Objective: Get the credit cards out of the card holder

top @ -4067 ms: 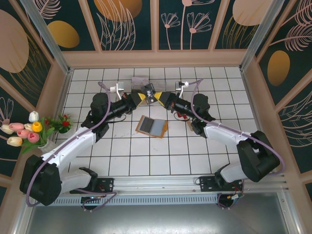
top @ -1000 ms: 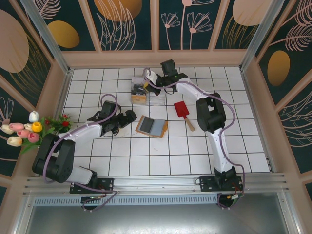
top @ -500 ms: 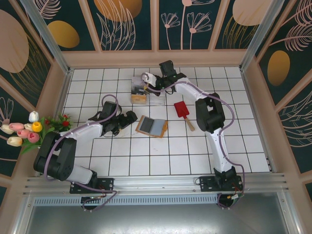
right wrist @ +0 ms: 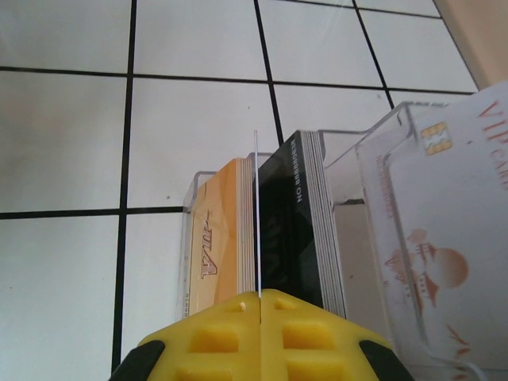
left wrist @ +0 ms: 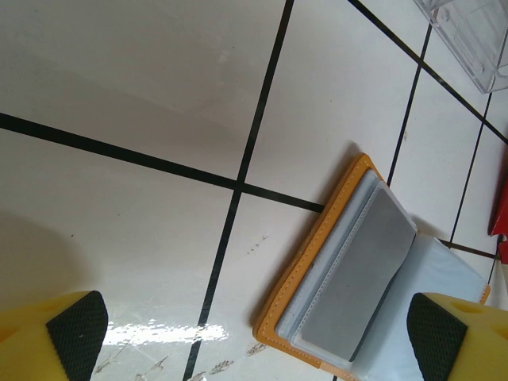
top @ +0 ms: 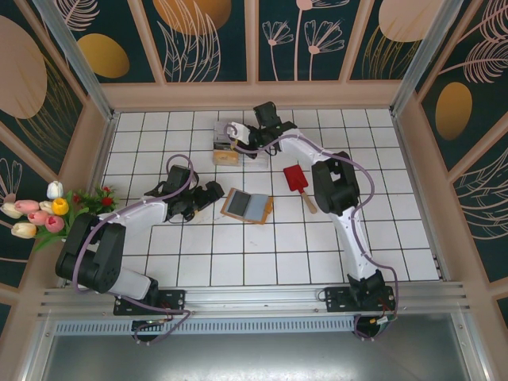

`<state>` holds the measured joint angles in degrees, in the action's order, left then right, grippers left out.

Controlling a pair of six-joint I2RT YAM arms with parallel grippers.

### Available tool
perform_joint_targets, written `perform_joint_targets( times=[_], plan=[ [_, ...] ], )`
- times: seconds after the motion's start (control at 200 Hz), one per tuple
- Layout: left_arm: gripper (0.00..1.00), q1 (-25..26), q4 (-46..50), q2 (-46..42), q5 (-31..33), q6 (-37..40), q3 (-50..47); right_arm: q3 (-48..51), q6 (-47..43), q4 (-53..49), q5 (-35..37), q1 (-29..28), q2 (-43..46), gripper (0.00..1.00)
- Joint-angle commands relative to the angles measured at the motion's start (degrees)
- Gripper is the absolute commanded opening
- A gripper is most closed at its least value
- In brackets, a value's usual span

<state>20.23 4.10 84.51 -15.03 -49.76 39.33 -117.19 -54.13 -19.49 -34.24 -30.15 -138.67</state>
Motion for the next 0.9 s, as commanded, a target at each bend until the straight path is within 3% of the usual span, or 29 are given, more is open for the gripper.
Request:
perform_joint_targets(
  times=[0.0,0.26,0.535,0.896],
  plan=[
    [0.98,-0.38,0.3,0.72,-1.12,-0.25,0.22,-1.73,-1.55,-0.1,0.56,-0.09,-0.99,0.01],
    [0.99,-0.38,0.04,0.74,-1.32,-0.17,0.05,-2.17,-2.12,-2.71,-0.4,-0.17,-0.99,0.06],
    [0.98,-0.37,-0.23,0.76,-1.5,-0.24,-0.03,-2.34,2.14,0.79,0.38,-0.26,-0.42,0.22],
    [0.98,-0.37,0.08,0.22,-1.33,-0.01,-0.22,-1.64,7.43,4.79,1.74,-0.52,2.06,0.21]
  ],
)
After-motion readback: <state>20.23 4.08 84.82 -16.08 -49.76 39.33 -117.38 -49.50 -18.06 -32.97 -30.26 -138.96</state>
